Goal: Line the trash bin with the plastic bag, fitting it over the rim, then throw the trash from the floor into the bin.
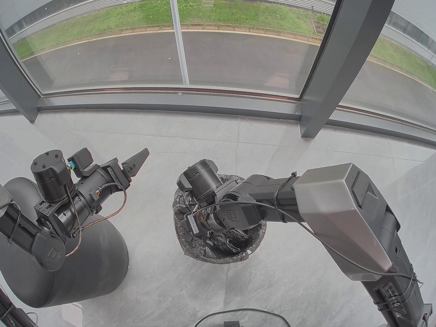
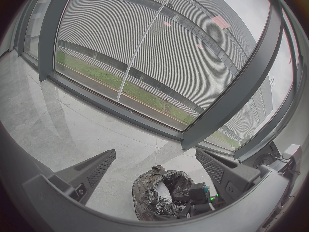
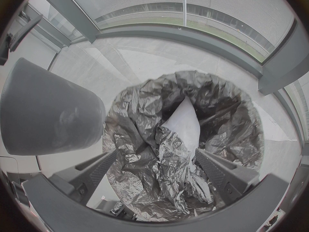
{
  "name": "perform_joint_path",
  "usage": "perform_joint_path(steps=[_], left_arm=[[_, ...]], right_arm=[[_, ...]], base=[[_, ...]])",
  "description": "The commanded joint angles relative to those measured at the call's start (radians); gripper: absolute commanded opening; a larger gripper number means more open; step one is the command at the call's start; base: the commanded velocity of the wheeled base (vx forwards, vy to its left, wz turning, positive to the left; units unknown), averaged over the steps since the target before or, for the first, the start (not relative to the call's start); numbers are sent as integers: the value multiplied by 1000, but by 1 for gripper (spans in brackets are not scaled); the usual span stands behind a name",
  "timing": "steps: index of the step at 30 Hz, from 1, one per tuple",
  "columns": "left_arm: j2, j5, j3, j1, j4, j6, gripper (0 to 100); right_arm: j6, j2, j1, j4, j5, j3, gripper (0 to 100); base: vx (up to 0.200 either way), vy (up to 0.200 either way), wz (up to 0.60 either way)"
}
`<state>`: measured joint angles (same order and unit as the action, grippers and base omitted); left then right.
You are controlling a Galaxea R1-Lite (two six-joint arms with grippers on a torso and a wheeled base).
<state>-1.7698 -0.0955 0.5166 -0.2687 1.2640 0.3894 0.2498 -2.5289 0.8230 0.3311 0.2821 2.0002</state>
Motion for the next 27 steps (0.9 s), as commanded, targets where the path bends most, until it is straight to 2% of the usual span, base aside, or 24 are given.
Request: perform_joint_path(steps=[1,12,23,27], left_arm=[[-7,-1,0,0,0,0,100],[-19,0,2,0,3,-1,100],[-22,0,2,-1,3,-1,100],[-20,0,0,-3,3,-3,100]], right_arm=[[11,-68,4,2,-11,0,100],[17,-261,-54,16,-12,0,100],[17,-268,-62,85,-11,0,100],[19,-266,-64,155,-6,0,100]], base=[[0,0,0],[0,0,0],[0,0,0],[0,0,0]])
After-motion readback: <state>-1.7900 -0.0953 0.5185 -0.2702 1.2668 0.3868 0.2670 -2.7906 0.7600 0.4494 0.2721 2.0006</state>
